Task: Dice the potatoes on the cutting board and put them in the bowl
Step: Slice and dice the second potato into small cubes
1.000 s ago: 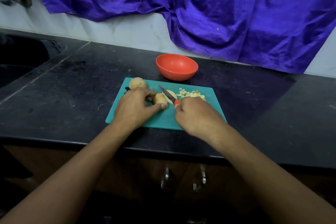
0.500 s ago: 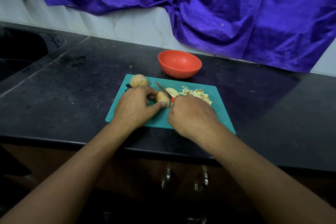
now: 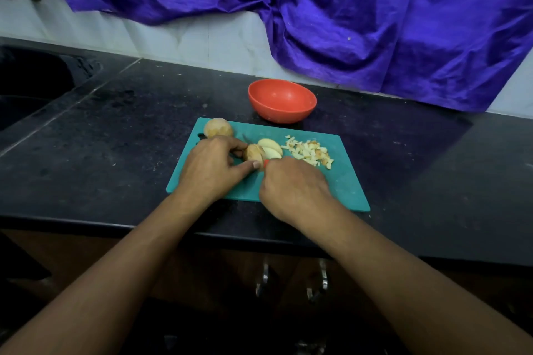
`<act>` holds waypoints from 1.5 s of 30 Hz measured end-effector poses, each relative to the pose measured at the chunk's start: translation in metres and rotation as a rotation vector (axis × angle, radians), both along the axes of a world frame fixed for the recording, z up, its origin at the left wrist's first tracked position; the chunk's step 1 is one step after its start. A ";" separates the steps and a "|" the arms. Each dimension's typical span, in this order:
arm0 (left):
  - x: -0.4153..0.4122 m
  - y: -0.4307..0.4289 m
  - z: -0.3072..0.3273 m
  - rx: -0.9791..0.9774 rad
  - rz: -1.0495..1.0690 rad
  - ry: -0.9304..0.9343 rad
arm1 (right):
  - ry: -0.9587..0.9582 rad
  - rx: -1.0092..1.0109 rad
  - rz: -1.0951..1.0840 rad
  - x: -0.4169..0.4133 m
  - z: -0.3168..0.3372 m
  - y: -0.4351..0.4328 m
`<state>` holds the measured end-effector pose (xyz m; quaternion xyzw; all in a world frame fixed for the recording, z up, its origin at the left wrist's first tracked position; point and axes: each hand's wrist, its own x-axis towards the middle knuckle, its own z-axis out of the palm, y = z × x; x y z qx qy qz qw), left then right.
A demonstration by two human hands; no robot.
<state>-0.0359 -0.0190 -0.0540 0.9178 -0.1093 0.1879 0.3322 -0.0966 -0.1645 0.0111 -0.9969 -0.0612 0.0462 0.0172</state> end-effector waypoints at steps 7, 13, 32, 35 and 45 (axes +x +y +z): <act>0.000 -0.001 0.000 0.000 0.007 0.002 | 0.052 -0.013 -0.002 -0.015 -0.004 -0.011; -0.002 -0.002 0.001 0.007 0.018 0.001 | 0.071 -0.013 -0.015 0.001 0.002 -0.003; -0.007 -0.004 0.008 0.059 0.023 0.014 | 0.056 -0.015 0.069 -0.039 -0.006 -0.062; -0.008 -0.003 0.007 0.045 0.028 0.012 | 0.111 0.111 0.016 -0.039 -0.007 -0.073; -0.008 -0.002 0.004 0.000 0.047 0.026 | 0.057 0.271 -0.075 -0.023 0.011 -0.047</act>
